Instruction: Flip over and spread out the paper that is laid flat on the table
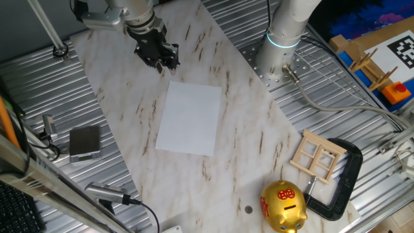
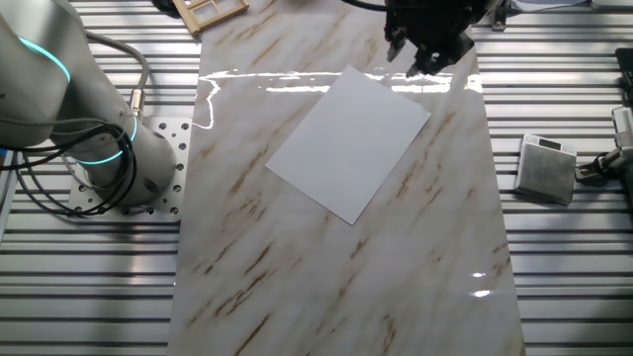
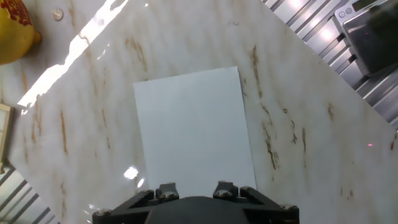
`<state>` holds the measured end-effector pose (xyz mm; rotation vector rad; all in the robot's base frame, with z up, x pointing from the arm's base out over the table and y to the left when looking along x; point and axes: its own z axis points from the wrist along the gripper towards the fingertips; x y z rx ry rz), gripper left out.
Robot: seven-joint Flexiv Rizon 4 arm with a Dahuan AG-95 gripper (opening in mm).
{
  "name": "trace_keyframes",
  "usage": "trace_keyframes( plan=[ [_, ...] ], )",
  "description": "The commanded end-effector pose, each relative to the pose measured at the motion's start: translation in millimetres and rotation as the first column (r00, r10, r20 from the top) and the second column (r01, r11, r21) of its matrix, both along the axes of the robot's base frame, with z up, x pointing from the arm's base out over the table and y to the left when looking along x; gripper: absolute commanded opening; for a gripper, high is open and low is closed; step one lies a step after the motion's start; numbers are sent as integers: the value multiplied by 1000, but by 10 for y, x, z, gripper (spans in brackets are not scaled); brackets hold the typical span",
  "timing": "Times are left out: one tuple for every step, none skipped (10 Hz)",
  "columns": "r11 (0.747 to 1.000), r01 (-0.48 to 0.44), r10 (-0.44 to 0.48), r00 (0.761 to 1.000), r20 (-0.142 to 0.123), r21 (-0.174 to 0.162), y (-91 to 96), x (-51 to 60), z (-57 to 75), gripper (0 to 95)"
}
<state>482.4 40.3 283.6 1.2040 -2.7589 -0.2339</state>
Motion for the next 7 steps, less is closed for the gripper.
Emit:
trace_keyframes(
  plan=[
    [1000, -2, 2, 1000, 8, -13, -7, -15, -8, 190],
    [1000, -2, 2, 1000, 8, -23, -8, -16, -7, 190],
    [1000, -1, 2, 1000, 8, -26, -10, -19, -5, 0],
    [1000, -4, 5, 1000, 12, -24, -21, -30, 8, 0],
    [1000, -19, 19, 1000, 24, -21, -49, -55, 58, 0],
    [999, -26, 27, 999, 30, -19, -80, -83, 110, 0],
    [999, -24, 25, 999, 34, -23, -126, -131, 193, 0]
  ],
)
